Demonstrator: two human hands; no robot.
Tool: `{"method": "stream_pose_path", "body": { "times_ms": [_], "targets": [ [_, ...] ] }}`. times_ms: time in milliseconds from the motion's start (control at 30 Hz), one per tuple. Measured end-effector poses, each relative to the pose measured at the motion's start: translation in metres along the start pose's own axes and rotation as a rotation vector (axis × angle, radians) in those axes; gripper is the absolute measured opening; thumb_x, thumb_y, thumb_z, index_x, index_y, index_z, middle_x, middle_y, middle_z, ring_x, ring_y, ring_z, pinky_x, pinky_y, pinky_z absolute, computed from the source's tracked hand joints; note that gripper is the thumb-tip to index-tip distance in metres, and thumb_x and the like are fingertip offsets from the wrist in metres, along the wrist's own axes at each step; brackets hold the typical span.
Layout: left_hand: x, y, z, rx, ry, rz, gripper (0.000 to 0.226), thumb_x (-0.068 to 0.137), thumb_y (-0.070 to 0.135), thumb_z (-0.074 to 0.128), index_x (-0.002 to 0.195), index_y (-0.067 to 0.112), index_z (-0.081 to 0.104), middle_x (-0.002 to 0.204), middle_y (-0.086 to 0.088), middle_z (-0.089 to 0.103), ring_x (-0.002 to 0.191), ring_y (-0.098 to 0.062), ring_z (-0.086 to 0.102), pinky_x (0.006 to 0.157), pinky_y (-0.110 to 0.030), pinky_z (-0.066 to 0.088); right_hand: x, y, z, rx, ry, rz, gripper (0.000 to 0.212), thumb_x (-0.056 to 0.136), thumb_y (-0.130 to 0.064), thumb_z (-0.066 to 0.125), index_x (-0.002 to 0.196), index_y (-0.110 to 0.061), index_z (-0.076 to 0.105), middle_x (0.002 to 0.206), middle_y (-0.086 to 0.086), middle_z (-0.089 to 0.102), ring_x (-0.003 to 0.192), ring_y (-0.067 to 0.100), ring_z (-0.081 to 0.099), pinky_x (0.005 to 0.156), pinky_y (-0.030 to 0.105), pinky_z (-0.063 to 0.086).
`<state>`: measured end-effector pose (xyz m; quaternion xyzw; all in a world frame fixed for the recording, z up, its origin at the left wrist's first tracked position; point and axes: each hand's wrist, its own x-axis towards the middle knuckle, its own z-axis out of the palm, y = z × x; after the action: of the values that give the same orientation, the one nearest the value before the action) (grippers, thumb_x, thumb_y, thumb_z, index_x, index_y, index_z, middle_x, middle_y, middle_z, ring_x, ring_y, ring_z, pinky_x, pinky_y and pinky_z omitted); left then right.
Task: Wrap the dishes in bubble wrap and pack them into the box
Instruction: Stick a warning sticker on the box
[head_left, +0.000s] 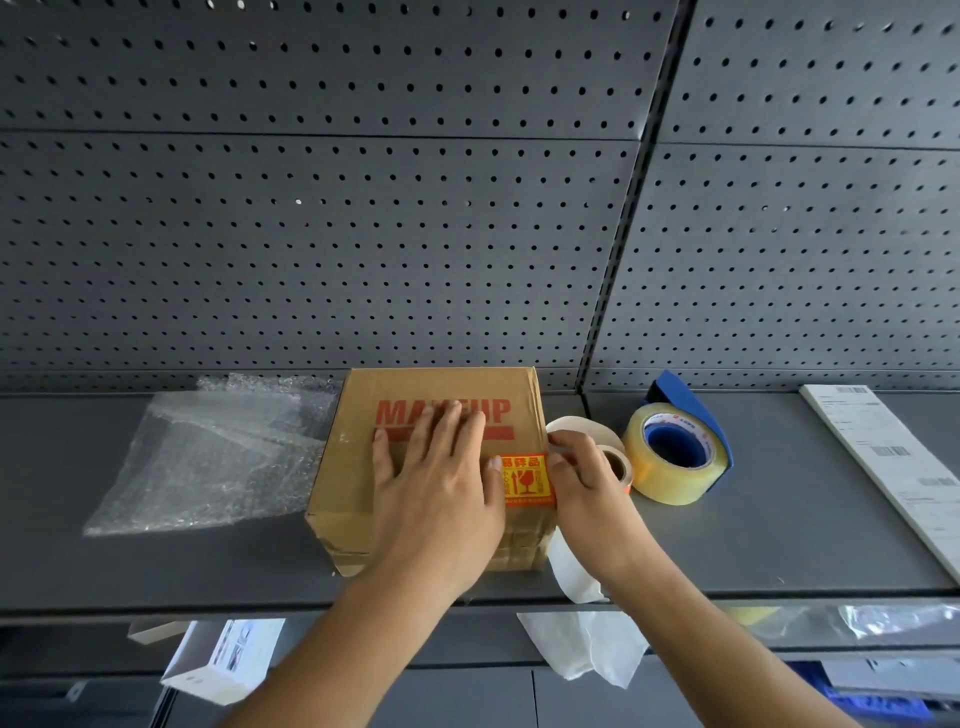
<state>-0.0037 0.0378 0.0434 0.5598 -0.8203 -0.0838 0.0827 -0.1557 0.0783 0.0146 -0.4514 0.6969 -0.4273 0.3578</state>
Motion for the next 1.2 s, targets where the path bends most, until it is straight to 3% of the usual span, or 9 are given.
{"method": "stream_pose_path", "body": {
  "times_ms": [233,400,533,667,733,800,867,967,1200],
  "targets": [
    [0.003,0.006,0.0,0.013,0.008,-0.014,0.061,0.103,0.058,0.024,0.158,0.031,0.021,0.169,0.008,0.015,0.157,-0.017,0.009,0.125,-0.058,0.005,0.005,-0.001,0.008,-0.031,0.031,0.007,0.029,0.104,-0.043,0.045,0.13,-0.03,0.045,0.123,0.001,0.055,0.103,0.013,0.062,0.088,0.044,0.057],
    [0.002,-0.008,-0.002,-0.049,0.025,0.036,0.055,0.107,0.047,0.023,0.16,0.035,0.017,0.17,0.013,0.011,0.157,-0.009,0.006,0.128,-0.049,0.003,0.005,0.005,-0.004,0.058,0.067,0.075,0.021,0.106,-0.034,0.036,0.109,-0.032,0.057,0.103,0.002,0.067,0.097,0.02,0.065,0.09,0.053,0.055],
    [0.004,-0.032,-0.017,-0.164,0.089,0.036,0.06,0.104,0.052,0.028,0.16,0.03,0.022,0.167,0.011,0.018,0.155,-0.013,0.017,0.126,-0.04,0.01,0.005,0.008,-0.018,0.074,0.089,0.12,0.024,0.106,-0.04,0.04,0.12,-0.03,0.056,0.115,0.0,0.064,0.101,0.018,0.064,0.091,0.046,0.056],
    [0.008,-0.069,-0.035,-0.365,0.052,-0.187,0.069,0.101,0.062,0.034,0.161,0.03,0.023,0.166,0.007,0.024,0.15,-0.022,0.032,0.12,-0.049,0.032,0.007,0.004,-0.019,0.135,-0.031,0.139,0.03,0.103,-0.047,0.044,0.122,-0.029,0.058,0.117,-0.001,0.068,0.111,0.017,0.065,0.084,0.033,0.058],
    [0.008,-0.09,-0.035,-0.543,-0.007,-0.32,0.074,0.095,0.069,0.041,0.158,0.034,0.027,0.162,0.007,0.035,0.145,-0.023,0.041,0.117,-0.051,0.034,0.01,0.001,-0.016,0.174,-0.089,0.146,0.034,0.103,-0.047,0.047,0.127,-0.025,0.057,0.113,-0.003,0.071,0.105,0.009,0.069,0.083,0.025,0.058],
    [0.007,-0.103,-0.033,-0.751,-0.051,-0.434,0.076,0.087,0.074,0.05,0.152,0.038,0.038,0.15,0.009,0.05,0.136,-0.021,0.05,0.113,-0.048,0.039,0.013,-0.004,-0.013,0.22,-0.145,0.157,0.035,0.101,-0.043,0.052,0.131,-0.024,0.052,0.109,-0.007,0.071,0.088,-0.005,0.07,0.065,0.01,0.054],
    [0.005,-0.109,-0.03,-0.882,-0.117,-0.486,0.057,0.085,0.072,0.057,0.134,0.043,0.055,0.133,0.015,0.062,0.125,-0.017,0.058,0.105,-0.04,0.044,0.015,-0.009,-0.01,0.233,-0.186,0.184,0.036,0.099,-0.042,0.056,0.13,-0.026,0.05,0.106,-0.01,0.07,0.078,-0.009,0.069,0.056,0.006,0.049],
    [0.003,-0.111,-0.024,-0.969,-0.198,-0.484,0.029,0.087,0.067,0.061,0.108,0.047,0.067,0.11,0.021,0.072,0.109,-0.013,0.066,0.095,-0.041,0.049,0.021,-0.012,-0.006,0.211,-0.21,0.195,0.041,0.097,-0.046,0.059,0.133,-0.027,0.054,0.106,-0.011,0.072,0.089,0.0,0.069,0.063,0.012,0.049],
    [0.001,-0.111,-0.019,-1.073,-0.122,-0.395,0.017,0.094,0.049,0.063,0.104,0.038,0.071,0.096,0.024,0.077,0.098,-0.006,0.071,0.077,-0.027,0.051,0.023,-0.01,-0.005,0.208,-0.236,0.165,0.023,0.102,-0.036,0.056,0.123,-0.03,0.061,0.098,-0.014,0.073,0.076,-0.006,0.07,0.054,0.007,0.048]
  ]
}}
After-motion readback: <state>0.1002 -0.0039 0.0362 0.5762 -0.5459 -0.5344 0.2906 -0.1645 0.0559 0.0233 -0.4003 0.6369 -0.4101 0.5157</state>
